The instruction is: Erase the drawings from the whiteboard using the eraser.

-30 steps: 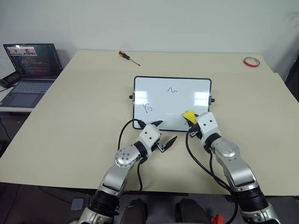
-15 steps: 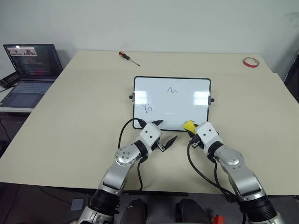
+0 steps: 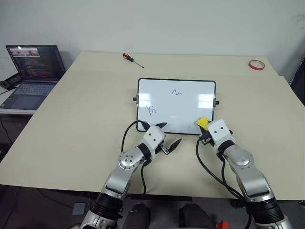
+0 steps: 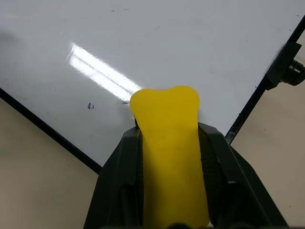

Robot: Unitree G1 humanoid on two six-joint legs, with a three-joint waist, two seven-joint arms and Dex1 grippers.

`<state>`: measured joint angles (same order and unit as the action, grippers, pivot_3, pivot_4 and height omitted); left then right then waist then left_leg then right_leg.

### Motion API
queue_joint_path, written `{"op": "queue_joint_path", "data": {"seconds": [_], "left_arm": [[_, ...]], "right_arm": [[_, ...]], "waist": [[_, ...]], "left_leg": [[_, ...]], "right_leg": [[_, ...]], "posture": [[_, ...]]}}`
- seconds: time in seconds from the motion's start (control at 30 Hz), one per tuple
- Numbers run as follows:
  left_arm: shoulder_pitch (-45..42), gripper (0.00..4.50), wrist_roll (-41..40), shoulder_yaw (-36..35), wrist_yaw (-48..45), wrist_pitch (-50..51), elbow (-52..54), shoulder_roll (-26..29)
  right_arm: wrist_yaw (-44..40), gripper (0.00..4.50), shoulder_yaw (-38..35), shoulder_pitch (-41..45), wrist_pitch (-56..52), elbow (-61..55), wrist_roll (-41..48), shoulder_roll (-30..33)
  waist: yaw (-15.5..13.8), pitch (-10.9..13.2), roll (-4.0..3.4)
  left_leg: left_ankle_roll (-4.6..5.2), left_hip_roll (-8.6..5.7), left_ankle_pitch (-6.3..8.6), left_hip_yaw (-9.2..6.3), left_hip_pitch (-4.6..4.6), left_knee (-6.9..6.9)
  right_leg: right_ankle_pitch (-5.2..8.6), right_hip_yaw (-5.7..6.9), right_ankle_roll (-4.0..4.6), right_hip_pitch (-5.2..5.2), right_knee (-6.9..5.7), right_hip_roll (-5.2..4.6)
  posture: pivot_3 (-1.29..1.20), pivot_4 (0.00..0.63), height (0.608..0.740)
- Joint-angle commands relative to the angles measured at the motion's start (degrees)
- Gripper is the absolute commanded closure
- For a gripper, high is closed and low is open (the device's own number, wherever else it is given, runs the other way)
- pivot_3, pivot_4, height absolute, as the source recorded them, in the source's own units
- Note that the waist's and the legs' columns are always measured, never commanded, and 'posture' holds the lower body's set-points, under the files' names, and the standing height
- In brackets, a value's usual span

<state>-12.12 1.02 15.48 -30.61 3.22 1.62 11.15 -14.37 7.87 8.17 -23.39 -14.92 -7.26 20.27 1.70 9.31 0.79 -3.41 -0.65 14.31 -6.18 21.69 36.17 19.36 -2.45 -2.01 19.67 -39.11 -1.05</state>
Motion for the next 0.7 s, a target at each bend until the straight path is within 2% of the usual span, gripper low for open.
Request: {"op": "queue_joint_path", "data": {"seconds": [0.03,0.43,0.7], "left_arm": [[0.0,0.00,-0.3,0.0,-0.1,-1.1,1.7,0.4],[2.7,0.00,-0.3,-0.3,1.0,0.0,4.3,1.5],[2.3,0.00,-0.5,-0.2,0.8,-0.1,4.0,1.8]], "right_arm": [[-1.7,3.30,0.9,0.0,0.2,0.0,0.9,-1.0],[-5.3,3.30,4.5,2.5,1.5,1.9,1.1,-3.4],[1.1,3.30,1.1,4.2,-1.4,5.5,-5.4,-0.8]], "waist": [[0.2,0.0,0.00],[0.1,0.0,0.02],[0.1,0.0,0.04]], "left_leg": [[0.00,0.01,0.00,0.00,0.00,-0.01],[0.00,0.02,0.00,0.00,0.06,-0.07],[0.00,0.03,0.00,0.00,0.05,-0.06]], "right_leg": [[0.00,0.00,0.00,0.01,0.00,0.00],[0.00,-0.01,0.01,0.14,0.04,0.00],[0.00,-0.01,0.00,0.12,0.02,0.00]], "posture": [[0.00,0.150,0.740],[0.00,0.150,0.740],[0.00,0.150,0.740]]}}
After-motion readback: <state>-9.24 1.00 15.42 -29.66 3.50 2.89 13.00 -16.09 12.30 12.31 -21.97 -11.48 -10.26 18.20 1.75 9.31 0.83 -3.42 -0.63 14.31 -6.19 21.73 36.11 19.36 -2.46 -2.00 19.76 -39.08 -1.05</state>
